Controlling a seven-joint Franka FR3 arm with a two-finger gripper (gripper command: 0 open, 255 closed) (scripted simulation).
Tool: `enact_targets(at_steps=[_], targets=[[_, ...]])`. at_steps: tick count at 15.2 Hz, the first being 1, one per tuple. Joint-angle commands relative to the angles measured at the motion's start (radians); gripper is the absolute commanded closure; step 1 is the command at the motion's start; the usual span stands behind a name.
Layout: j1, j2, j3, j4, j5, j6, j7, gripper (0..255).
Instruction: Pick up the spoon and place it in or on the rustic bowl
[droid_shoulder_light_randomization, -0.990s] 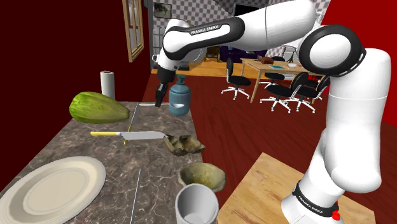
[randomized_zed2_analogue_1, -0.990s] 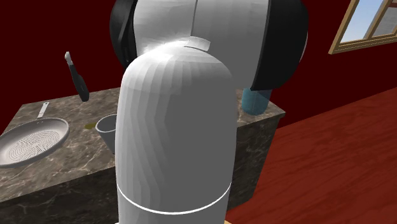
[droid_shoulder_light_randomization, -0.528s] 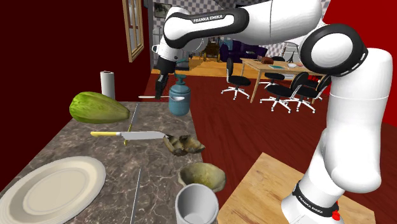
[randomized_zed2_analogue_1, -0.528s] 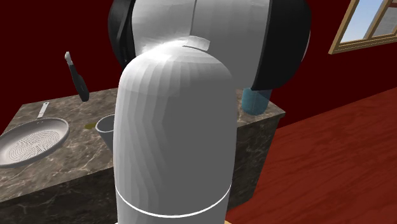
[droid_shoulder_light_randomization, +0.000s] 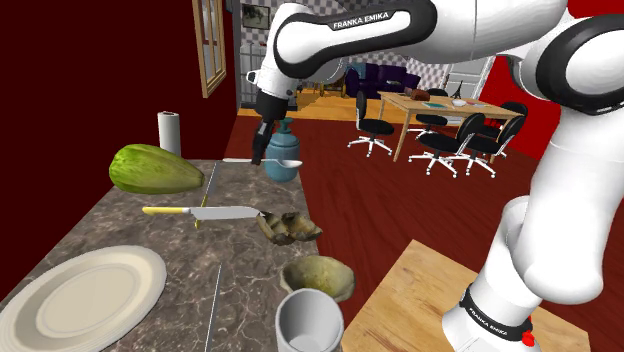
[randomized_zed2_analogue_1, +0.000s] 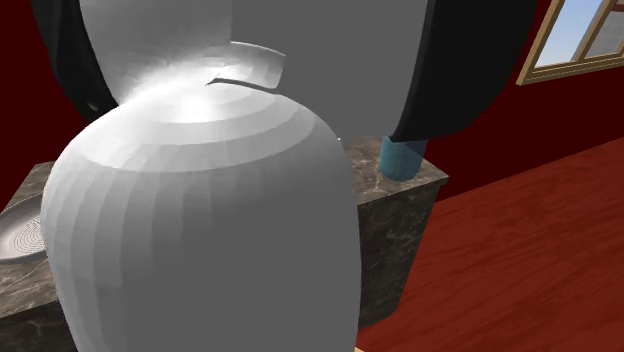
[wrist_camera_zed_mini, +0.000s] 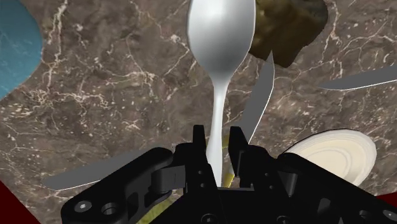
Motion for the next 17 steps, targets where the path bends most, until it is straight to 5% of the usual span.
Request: enact_targets(at_steps=[1,17], targets=[[0.015,-0.073,0.012,-0.089,0.001,0.022,0.025,255],[0.14,-0.535,0.169,-0.546,0.058,0.066,0.265,255]])
